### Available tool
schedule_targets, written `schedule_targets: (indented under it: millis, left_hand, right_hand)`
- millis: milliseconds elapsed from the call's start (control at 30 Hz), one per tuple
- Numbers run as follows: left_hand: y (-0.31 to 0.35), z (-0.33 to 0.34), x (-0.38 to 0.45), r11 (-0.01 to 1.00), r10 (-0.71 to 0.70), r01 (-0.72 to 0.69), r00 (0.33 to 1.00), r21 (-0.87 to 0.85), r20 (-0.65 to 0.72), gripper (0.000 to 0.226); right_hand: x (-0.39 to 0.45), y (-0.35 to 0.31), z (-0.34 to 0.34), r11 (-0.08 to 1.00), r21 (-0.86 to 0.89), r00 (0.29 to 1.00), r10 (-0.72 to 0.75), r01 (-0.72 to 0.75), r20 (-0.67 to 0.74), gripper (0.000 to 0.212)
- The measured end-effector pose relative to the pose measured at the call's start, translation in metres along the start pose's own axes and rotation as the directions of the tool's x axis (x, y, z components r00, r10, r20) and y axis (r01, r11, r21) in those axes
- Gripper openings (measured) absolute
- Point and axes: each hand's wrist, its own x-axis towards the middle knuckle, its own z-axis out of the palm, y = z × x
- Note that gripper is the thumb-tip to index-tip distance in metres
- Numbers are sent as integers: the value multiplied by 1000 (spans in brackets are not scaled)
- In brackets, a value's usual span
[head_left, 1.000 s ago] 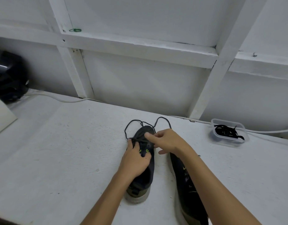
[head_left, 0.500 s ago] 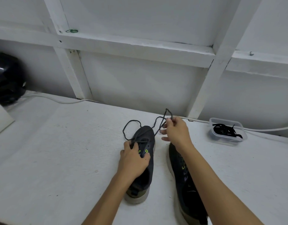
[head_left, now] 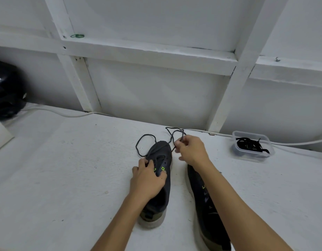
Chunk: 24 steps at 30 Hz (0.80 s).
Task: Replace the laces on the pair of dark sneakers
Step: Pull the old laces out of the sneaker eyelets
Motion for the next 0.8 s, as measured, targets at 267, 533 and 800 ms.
schedule_targets:
  millis: [267,533,800]
  left_hand:
    - [0,1,1,1000,-11,11,1000,0,-4,49]
    - [0,2,3,1000,-17,17,1000,12,-3,49]
    - [2,0,1,999,-30,30,999,13,20,53]
  right_hand:
    - [-12,10,5,986,-80,960,163,-148,228,13]
    - [-11,5,2,977,-207,949,109,-48,296,9]
    - [-6,8,18,964,-241,942,177,-108,286,12]
